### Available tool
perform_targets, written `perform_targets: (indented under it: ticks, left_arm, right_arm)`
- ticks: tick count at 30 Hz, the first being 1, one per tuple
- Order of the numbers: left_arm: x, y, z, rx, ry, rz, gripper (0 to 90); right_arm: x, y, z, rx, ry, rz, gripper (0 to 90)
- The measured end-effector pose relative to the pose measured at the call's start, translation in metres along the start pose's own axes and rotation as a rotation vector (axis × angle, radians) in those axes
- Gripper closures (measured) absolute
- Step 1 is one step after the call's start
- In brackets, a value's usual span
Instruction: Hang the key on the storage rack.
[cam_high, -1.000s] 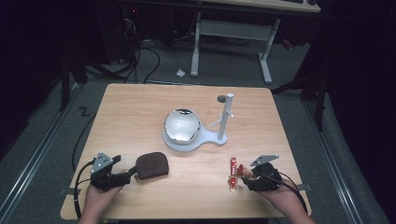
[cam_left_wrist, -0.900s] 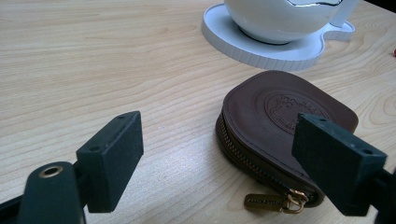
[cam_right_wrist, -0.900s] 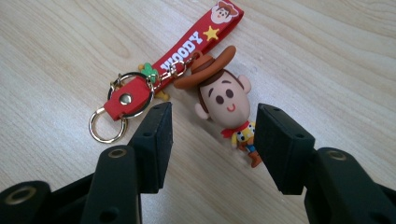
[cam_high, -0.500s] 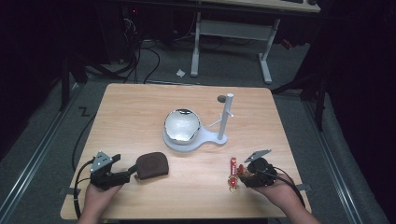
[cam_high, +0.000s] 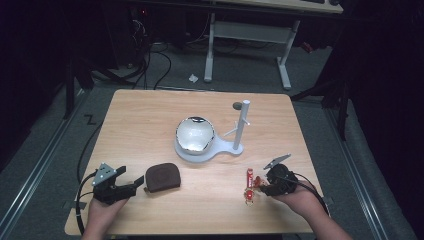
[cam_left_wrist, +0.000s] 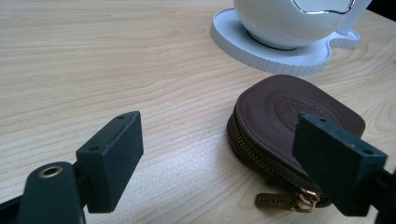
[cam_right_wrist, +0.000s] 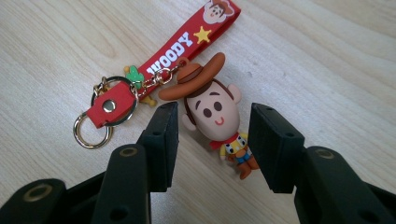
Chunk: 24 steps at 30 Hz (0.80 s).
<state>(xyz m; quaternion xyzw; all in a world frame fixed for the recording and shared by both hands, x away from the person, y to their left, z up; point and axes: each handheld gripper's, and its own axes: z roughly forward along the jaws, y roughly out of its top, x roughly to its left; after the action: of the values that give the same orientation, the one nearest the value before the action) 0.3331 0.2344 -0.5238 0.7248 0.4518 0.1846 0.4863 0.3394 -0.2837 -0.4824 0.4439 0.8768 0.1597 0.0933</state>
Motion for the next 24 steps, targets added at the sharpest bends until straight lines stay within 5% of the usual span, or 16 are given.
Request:
perform_targets:
  ticks: [14, 24]
  left_arm:
    - [0.000, -0.005, -0.012, 0.008, 0.017, 0.016, 17.0]
    - [0.007, -0.012, -0.025, 0.003, 0.040, -0.015, 17.3]
  right_arm:
    - [-0.008, -0.003, 0.001, 0.007, 0.015, -0.014, 55.8]
    - [-0.007, 0.006, 0.009, 0.046, 0.034, -0.039, 53.8]
